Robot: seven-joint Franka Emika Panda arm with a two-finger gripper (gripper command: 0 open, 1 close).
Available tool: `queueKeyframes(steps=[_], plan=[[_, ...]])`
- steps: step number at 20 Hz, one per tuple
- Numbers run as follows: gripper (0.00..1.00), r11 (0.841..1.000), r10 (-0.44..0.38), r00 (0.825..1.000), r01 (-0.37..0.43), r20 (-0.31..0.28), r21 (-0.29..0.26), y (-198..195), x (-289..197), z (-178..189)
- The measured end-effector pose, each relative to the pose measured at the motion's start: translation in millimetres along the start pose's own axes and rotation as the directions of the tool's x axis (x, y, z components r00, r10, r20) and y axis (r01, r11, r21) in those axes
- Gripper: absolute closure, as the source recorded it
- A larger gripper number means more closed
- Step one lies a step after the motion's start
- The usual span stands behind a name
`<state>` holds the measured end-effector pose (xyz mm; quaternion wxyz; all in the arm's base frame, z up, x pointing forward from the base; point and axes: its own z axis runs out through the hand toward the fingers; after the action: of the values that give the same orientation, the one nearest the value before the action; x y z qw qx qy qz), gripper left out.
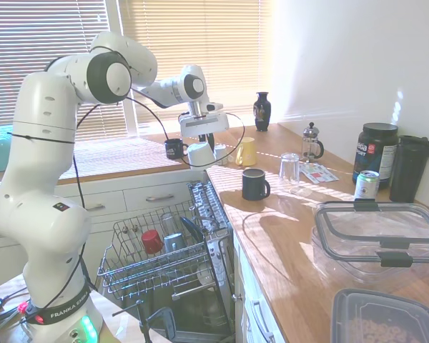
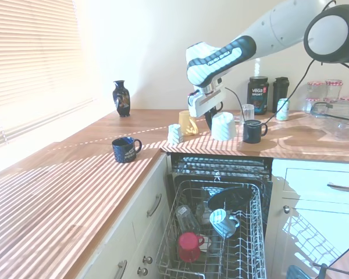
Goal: Remove a mug cup out of the dishwasher
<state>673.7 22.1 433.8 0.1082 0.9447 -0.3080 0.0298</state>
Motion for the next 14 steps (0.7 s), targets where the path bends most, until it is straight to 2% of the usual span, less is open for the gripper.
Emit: queueKeyframes(steps=[5,14], plan=[[1.00,0.999,0.033,0.999,-0.034,0.022,0.025,-10.7,39.7,28.6],[1.00,0.999,0.049,0.997,-0.050,0.058,0.016,4.1,101.1,71.8]])
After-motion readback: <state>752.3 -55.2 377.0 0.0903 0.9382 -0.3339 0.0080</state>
